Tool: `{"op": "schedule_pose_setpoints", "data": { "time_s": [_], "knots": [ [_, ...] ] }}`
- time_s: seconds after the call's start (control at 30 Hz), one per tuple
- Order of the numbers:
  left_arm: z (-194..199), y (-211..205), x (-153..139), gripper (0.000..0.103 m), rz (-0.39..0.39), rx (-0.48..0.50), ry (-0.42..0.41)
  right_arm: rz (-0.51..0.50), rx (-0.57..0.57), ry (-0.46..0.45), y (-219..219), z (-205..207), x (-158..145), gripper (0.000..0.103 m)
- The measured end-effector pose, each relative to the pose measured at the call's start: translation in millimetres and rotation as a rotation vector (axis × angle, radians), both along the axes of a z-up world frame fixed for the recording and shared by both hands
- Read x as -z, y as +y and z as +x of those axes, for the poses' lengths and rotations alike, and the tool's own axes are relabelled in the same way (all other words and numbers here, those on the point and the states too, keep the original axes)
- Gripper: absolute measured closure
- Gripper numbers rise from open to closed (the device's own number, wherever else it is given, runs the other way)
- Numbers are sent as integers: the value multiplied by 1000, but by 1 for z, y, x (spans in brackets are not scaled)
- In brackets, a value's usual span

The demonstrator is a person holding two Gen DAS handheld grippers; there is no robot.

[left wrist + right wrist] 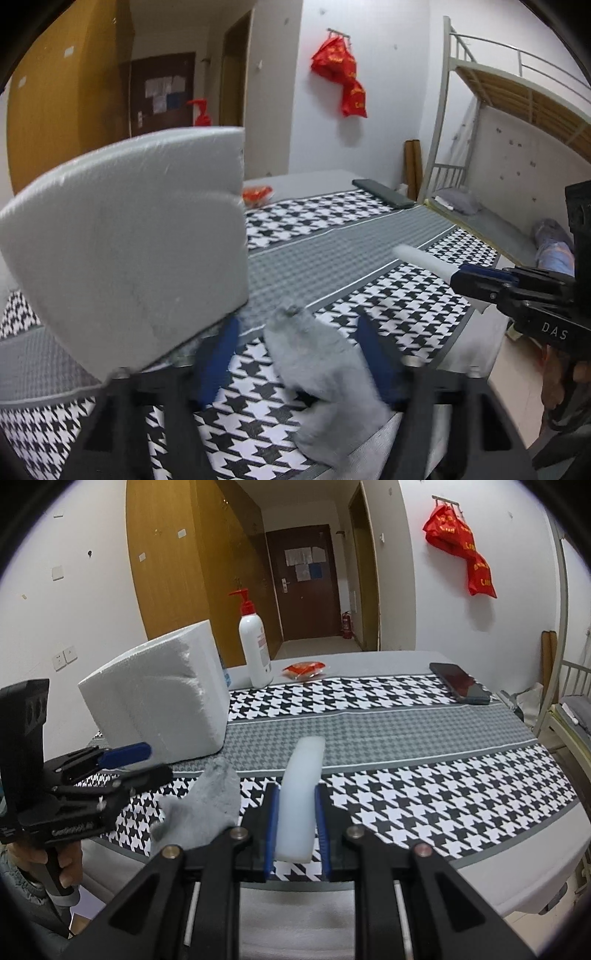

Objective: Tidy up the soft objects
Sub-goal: 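Grasp the white foam roll with the right gripper while the left holds the sock, then lift the grey sock with the left gripper toward the foam box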

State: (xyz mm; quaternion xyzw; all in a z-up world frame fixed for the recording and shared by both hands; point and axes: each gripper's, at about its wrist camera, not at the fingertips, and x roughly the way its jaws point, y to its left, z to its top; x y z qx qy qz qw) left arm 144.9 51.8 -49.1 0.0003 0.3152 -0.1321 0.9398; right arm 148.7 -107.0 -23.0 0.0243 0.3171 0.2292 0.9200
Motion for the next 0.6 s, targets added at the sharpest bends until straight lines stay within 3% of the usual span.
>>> {"op": "schedule_pose_setpoints", "data": {
  "time_s": [0.17, 0.5, 0.6],
  "knots": [
    [6, -11, 18, 24, 38, 30, 84, 9, -4, 10, -1, 0, 4, 80],
    [16, -32, 45, 24, 134, 59, 177, 33, -8, 17, -9, -1, 8, 80],
    [18, -33, 49, 36, 133, 59, 200, 39, -10, 18, -11, -1, 10, 80]
  ]
}}
